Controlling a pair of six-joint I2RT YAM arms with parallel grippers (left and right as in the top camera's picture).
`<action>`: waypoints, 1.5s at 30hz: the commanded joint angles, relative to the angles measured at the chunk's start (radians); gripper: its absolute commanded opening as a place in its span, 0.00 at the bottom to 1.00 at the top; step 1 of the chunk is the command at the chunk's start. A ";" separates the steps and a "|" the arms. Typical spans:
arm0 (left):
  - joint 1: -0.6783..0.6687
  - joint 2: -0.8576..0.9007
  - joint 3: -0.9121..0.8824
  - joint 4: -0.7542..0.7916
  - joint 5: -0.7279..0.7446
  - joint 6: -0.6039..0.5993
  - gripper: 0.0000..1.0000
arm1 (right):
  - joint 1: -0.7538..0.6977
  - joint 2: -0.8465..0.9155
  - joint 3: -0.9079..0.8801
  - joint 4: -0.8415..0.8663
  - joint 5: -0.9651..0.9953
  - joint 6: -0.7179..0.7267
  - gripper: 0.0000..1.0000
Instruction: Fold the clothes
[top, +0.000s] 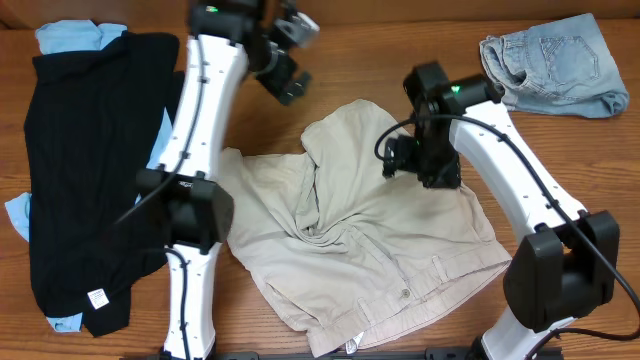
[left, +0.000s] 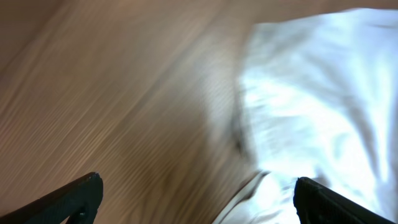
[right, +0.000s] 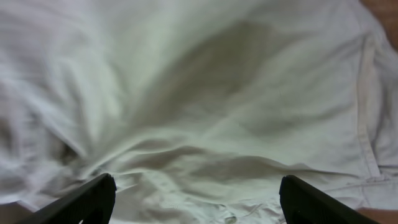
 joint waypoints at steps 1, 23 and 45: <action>-0.088 0.072 -0.003 -0.002 0.039 0.120 1.00 | -0.015 -0.006 -0.107 0.026 0.013 0.027 0.88; -0.245 0.245 -0.004 0.030 -0.058 0.116 1.00 | -0.024 -0.226 -0.653 0.372 -0.003 0.202 0.88; -0.035 0.264 -0.003 0.041 -0.462 -0.444 1.00 | -0.215 0.093 -0.599 1.090 0.159 -0.010 0.75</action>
